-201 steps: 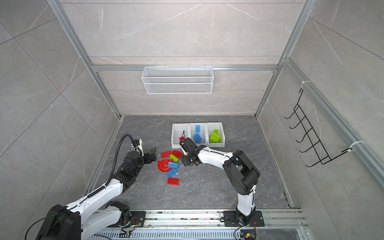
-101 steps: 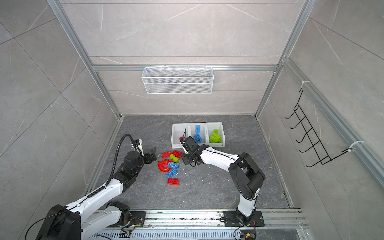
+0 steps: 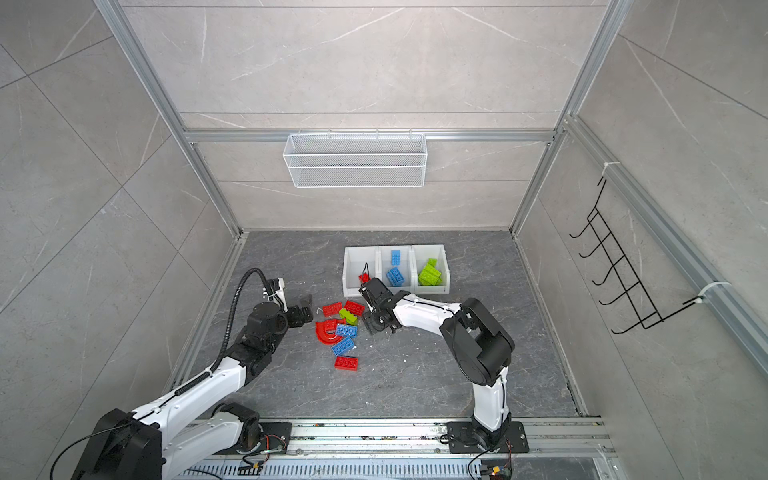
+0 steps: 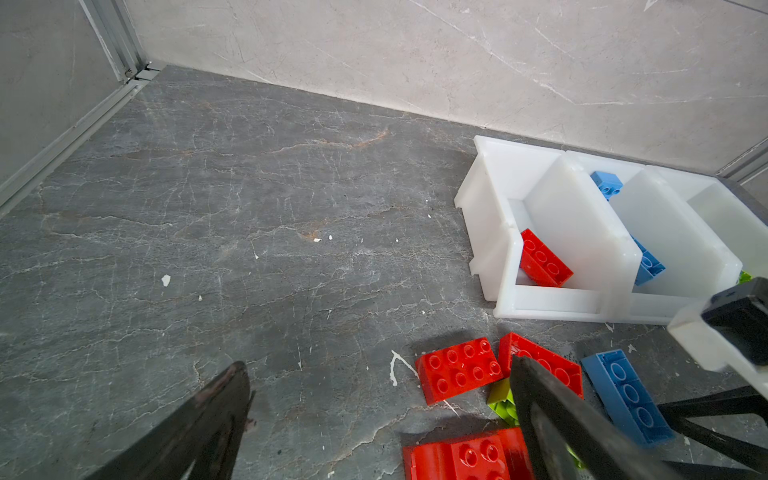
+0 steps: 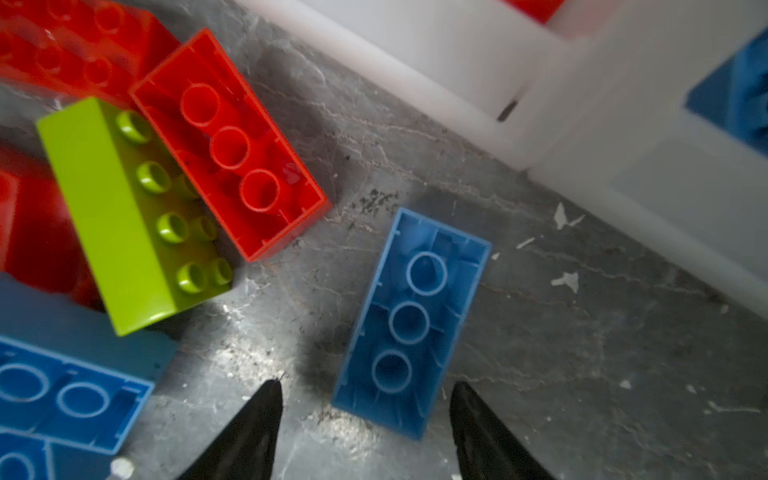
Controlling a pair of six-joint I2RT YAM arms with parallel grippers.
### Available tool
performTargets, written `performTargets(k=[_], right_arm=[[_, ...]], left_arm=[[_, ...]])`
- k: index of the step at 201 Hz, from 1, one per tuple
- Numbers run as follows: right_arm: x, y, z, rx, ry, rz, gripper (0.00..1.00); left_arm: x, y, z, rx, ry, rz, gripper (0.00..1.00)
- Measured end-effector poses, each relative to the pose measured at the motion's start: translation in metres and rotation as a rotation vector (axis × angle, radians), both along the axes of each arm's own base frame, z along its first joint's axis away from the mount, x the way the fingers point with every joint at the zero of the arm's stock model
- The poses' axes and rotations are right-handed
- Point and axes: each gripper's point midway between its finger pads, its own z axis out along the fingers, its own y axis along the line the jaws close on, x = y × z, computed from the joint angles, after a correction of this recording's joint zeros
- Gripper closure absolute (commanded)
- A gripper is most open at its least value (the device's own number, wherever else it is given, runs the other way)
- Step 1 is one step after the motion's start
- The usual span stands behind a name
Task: Sort the legos into containers by color
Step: 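Lower the right gripper onto the blue brick and grasp it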
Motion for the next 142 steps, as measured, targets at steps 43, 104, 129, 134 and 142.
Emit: performTargets(k=[43, 104, 129, 134, 142], right_arm=[[0.0021, -0.0017, -0.0082, -0.022, 0.003, -0.007, 0.42], [0.0043, -0.0037, -0.0077, -0.037, -0.011, -0.005, 0.63], [0.0044, -0.0036, -0.0072, -0.036, -0.011, -0.005, 0.67], [0.0043, -0.0037, -0.0068, -0.036, -0.012, -0.004, 0.69], [0.0045, -0.0043, -0.0052, -0.036, -0.017, -0.006, 0.70]], left_arm=[[0.0000, -0.0001, 0.0000, 0.000, 0.000, 0.000, 0.00], [0.0000, -0.0001, 0.0000, 0.000, 0.000, 0.000, 0.00], [0.0000, -0.0001, 0.0000, 0.000, 0.000, 0.000, 0.00], [0.0000, -0.0001, 0.0000, 0.000, 0.000, 0.000, 0.00], [0.0000, -0.0001, 0.0000, 0.000, 0.000, 0.000, 0.00]])
